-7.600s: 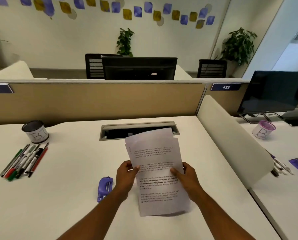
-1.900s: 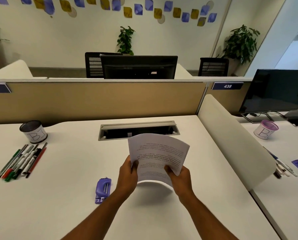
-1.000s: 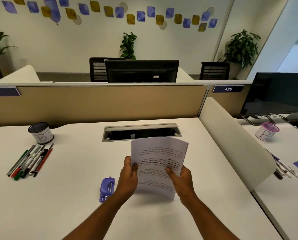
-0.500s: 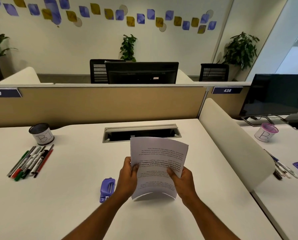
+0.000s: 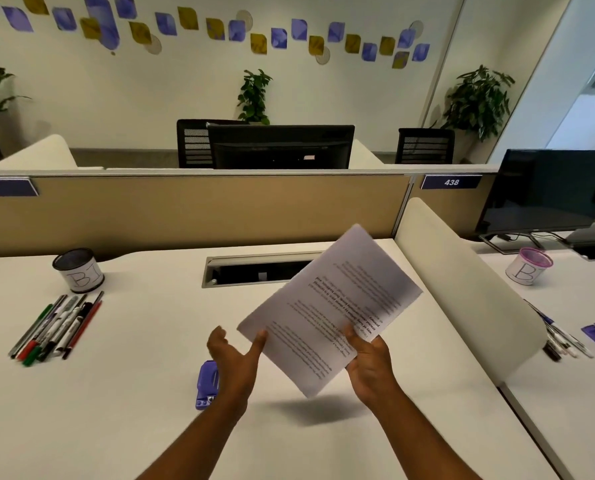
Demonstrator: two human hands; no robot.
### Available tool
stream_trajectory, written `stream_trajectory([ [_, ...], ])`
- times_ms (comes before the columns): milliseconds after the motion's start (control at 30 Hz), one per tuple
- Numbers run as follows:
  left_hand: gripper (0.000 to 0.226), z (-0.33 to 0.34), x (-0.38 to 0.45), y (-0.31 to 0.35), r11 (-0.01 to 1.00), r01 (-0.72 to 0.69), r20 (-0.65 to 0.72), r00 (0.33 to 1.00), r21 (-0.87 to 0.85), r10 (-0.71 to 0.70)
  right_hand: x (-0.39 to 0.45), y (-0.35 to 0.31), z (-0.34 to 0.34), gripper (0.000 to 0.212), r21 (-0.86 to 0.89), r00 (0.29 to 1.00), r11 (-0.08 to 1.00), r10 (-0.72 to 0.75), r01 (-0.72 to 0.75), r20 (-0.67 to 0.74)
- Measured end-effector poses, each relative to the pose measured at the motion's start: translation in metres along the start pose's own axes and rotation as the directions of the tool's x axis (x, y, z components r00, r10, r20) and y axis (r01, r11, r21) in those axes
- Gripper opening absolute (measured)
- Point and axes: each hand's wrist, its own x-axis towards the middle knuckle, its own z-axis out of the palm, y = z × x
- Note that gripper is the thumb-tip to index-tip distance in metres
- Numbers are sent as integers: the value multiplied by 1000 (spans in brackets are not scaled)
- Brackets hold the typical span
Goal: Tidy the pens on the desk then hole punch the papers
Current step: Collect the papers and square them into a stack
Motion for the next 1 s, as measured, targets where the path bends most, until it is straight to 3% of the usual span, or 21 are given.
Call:
stream_trajectory([
  [67, 70, 4, 2, 0, 963, 148, 175, 978, -225, -110, 1, 0, 2, 41, 144, 996, 987, 67, -74, 53],
  [133, 45, 9, 0, 3, 930, 198, 348, 934, -308, -84, 1, 4, 5, 45, 211, 989, 969, 105, -125, 107],
  [200, 27, 13, -1, 10, 946, 122, 323, 946, -300, -20, 0, 7, 6, 48, 227, 986, 964, 113, -138, 119],
  [333, 15, 1, 9, 21, 987, -88, 196, 974, -134, 114, 15, -10, -15, 56, 246, 999, 968, 44, -43, 3],
  [400, 13, -11, 16, 24, 987, -144, 194, 968, -77, 156, 24, -28, -34, 49, 110, 1000, 994, -15, 16, -12],
  [467, 12, -17, 20, 26, 983, -184, 210, 960, -26, 185, 29, -43, -47, 38, -135, 998, 989, -64, 65, 12],
  [600, 13, -12, 20, 24, 968, -245, 212, 950, 47, 230, 30, -46, -39, 33, -465, 990, 874, -127, 141, 62],
  [733, 15, -4, 14, 17, 952, -297, 167, 945, 76, 282, 31, -29, -36, 22, -508, 970, 839, -242, 195, -29],
  [1000, 12, -7, 16, -18, 951, -258, 184, 957, 173, 226, 20, 12, -55, 37, -543, 977, 835, -178, 89, -114],
])
